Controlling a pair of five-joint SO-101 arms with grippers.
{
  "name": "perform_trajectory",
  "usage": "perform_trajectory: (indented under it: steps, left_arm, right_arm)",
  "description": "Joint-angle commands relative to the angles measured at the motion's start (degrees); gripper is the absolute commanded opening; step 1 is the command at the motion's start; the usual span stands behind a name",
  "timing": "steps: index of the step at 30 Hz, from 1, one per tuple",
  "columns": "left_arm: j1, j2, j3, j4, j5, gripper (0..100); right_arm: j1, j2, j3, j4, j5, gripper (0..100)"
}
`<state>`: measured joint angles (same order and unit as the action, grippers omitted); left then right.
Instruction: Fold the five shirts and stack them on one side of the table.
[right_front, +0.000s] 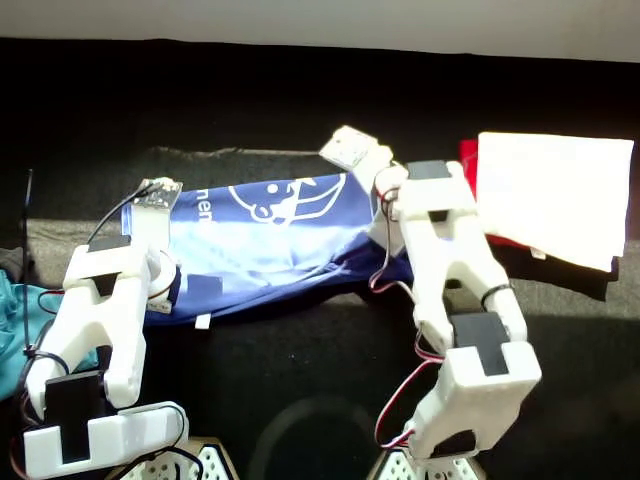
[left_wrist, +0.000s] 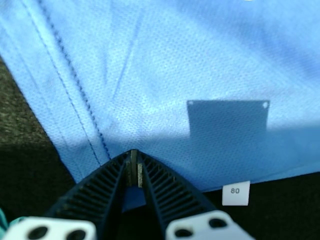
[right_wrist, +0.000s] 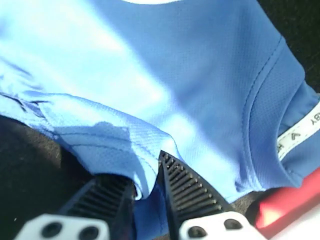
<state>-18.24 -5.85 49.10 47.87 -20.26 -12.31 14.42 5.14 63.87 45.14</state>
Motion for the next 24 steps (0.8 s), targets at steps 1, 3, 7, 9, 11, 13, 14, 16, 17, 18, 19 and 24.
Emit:
perform_trajectory:
  steps: [1,3,7,9,11,13,14,16,17,18,19,24]
  left_arm:
    - [0.6,0.1,0.2,-0.8,0.4,1]
    - [0.6,0.1,0.2,-0.8,0.4,1]
    - [0.6,0.1,0.2,-0.8,0.4,1]
    - [0.6,0.1,0.2,-0.8,0.4,1]
    - [0.6,0.1,0.2,-0.8,0.4,1]
    - [0.6,0.1,0.2,-0.8,0.4,1]
    - [0.6,0.1,0.2,-0.8,0.4,1]
    - [0.6,0.1,0.2,-0.8,0.4,1]
    - [0.6,0.1,0.2,-0.8,0.4,1]
    - [0.6,0.1,0.2,-0.8,0.4,1]
    - [0.6,0.1,0.2,-0.8,0.4,1]
    - [0.6,0.1,0.2,-0.8,0.4,1]
  right_arm:
    - [0.7,6.2,-12.1,0.9,-0.6,1.3]
    - [0.7,8.8,-16.0,1.2,-4.5,1.5]
    - [0.6,12.4,-21.1,1.2,-11.9,13.1]
    - [0.7,13.1,-22.5,0.8,-15.4,18.5]
    - [1.1,13.3,-23.9,0.8,-17.6,19.1]
    - [1.5,13.3,-25.3,0.8,-19.4,19.1]
    - [2.2,13.3,-25.9,0.8,-20.4,19.1]
    - [3.4,13.1,-27.0,0.8,-22.9,19.1]
    - [4.3,13.1,-27.6,1.2,-24.2,19.1]
    - [4.9,13.1,-28.3,1.3,-25.1,19.1]
    - [5.6,13.0,-28.7,1.8,-25.8,19.1]
    - [6.4,13.0,-31.8,10.7,-26.0,18.8]
